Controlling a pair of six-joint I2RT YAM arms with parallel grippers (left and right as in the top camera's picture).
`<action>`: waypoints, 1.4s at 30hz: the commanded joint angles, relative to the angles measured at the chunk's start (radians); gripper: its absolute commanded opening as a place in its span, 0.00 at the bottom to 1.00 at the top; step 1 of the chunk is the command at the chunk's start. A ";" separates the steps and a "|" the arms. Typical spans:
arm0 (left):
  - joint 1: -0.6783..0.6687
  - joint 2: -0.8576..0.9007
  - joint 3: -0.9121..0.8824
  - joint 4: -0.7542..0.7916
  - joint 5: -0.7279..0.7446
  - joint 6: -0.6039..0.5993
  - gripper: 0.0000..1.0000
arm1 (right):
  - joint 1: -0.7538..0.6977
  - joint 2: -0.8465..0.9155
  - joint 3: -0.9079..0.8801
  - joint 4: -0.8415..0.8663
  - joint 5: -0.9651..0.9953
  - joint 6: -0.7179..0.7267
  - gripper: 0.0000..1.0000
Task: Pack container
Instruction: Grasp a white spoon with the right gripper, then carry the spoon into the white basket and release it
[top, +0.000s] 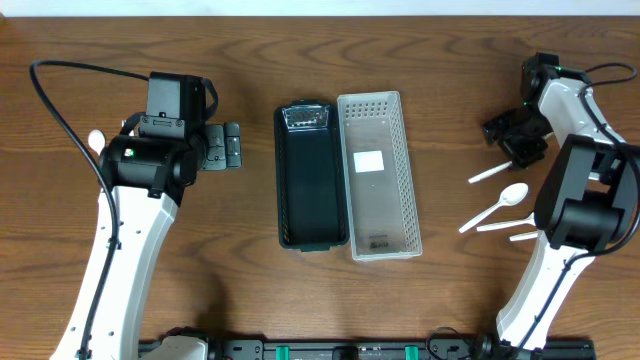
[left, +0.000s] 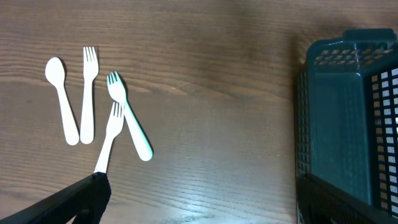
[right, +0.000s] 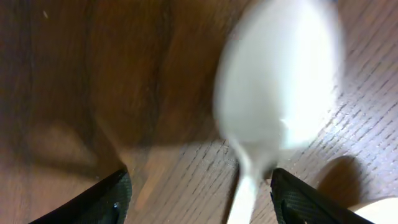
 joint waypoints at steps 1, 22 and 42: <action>0.003 0.000 0.017 -0.003 -0.002 -0.012 0.98 | -0.001 0.110 -0.095 -0.002 0.028 -0.005 0.75; 0.003 0.000 0.017 -0.003 -0.002 -0.012 0.98 | 0.002 0.104 -0.132 0.019 -0.047 -0.166 0.01; 0.003 0.000 0.017 -0.003 -0.002 -0.012 0.98 | 0.472 -0.378 0.105 -0.039 -0.053 -0.450 0.01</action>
